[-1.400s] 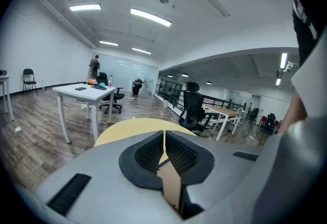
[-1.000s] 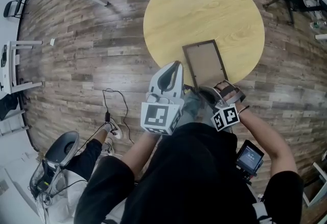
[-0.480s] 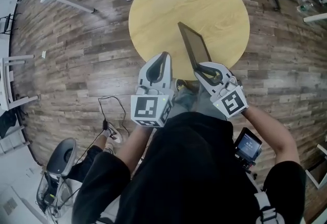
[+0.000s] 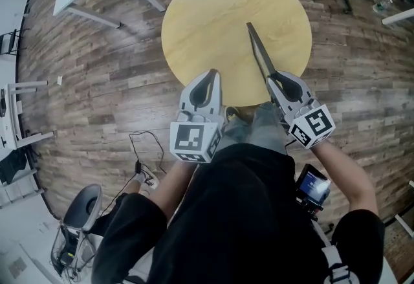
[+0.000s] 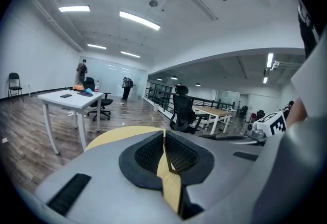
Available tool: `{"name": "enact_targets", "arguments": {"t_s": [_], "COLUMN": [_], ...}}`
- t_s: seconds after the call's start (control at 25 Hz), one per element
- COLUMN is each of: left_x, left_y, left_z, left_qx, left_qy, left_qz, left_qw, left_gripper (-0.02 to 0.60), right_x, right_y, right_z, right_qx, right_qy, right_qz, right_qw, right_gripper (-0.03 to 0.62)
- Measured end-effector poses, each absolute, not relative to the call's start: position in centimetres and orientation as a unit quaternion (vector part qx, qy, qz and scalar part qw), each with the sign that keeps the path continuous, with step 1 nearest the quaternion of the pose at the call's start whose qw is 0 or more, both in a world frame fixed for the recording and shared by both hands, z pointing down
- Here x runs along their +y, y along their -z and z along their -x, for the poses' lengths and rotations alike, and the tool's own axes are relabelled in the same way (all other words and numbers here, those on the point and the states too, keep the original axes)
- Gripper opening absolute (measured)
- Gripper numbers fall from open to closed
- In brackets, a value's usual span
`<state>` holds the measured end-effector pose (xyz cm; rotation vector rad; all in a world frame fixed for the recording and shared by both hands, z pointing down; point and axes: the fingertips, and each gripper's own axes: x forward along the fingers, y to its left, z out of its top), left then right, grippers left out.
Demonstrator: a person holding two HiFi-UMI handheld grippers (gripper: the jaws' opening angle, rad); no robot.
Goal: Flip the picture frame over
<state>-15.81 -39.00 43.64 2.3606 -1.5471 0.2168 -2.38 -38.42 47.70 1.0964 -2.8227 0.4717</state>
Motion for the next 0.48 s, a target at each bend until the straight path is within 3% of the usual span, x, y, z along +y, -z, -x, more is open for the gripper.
{"name": "enact_targets", "arguments": {"t_s": [0.32, 0.48], "left_x": [-39.4, -39.3], "left_y": [-43.1, -43.3], "left_z": [14.0, 13.4], "left_qx": [-0.528, -0.524], "left_qy": [-0.081, -0.085], "left_qz": [-0.833, -0.834], "left_qw": [0.146, 0.150], "left_gripper": [0.029, 0.029], "right_x": [-39.8, -39.5], "right_y": [-48.3, -50.2], "right_z": [-3.4, -5.1], "right_qx": [-0.858, -0.838], "right_qy": [-0.270, -0.300], "right_qz": [-0.435, -0.454], "right_qw": [-0.044, -0.042], "right_gripper": [0.075, 0.072]}}
